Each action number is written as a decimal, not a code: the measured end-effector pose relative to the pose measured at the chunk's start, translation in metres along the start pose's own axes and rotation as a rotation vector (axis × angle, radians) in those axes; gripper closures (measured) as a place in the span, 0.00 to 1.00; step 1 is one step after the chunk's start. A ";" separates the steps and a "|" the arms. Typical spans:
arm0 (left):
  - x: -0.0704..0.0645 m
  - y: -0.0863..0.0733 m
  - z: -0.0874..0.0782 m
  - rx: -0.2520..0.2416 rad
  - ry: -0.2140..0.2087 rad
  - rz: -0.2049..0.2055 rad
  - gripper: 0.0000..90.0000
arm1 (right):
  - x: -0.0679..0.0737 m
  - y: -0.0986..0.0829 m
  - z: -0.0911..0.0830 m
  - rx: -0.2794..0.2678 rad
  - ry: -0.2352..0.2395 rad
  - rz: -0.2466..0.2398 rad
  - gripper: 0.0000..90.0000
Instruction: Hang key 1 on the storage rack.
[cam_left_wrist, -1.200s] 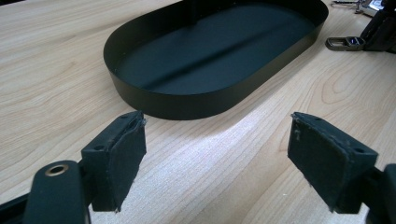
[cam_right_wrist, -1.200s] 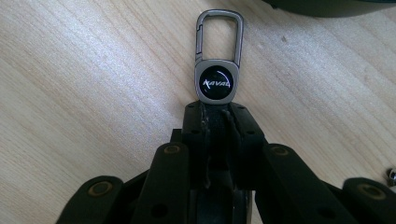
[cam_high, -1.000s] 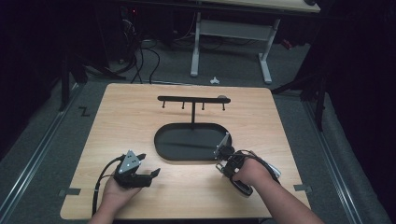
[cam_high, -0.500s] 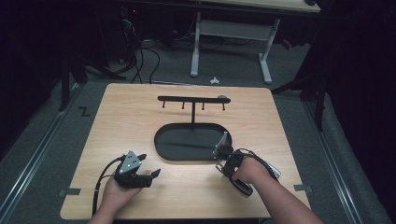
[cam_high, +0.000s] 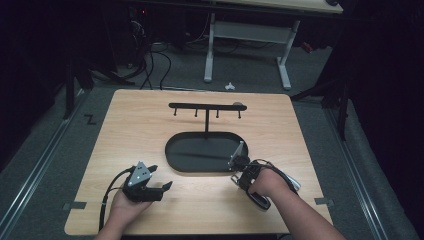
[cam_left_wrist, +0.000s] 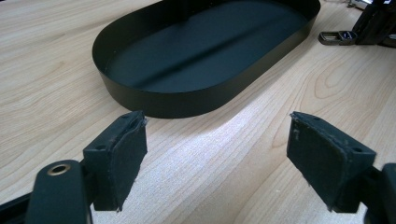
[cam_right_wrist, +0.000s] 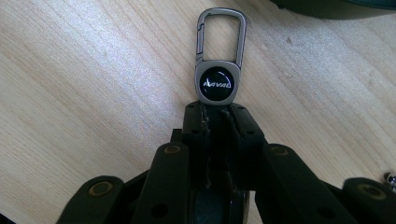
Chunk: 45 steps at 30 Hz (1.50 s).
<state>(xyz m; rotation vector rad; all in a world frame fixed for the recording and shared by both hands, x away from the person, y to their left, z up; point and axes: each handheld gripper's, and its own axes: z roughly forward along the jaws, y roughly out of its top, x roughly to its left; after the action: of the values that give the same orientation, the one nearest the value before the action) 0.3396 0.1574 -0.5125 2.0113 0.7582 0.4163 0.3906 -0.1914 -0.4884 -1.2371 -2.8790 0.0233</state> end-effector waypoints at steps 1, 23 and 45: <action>0.000 0.000 0.000 0.000 0.000 0.001 0.23 | 0.001 0.000 0.000 0.001 0.002 0.009 0.88; -0.001 0.000 0.002 0.011 -0.013 0.010 0.24 | -0.006 -0.019 -0.027 -0.047 0.022 0.059 0.90; -0.001 -0.001 0.001 0.008 -0.007 0.010 0.24 | -0.005 -0.025 -0.070 -0.104 -0.001 0.076 0.90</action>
<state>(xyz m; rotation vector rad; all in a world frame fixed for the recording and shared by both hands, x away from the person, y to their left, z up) 0.3391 0.1563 -0.5141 2.0243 0.7463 0.4122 0.3762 -0.2116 -0.4183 -1.3631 -2.8660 -0.1277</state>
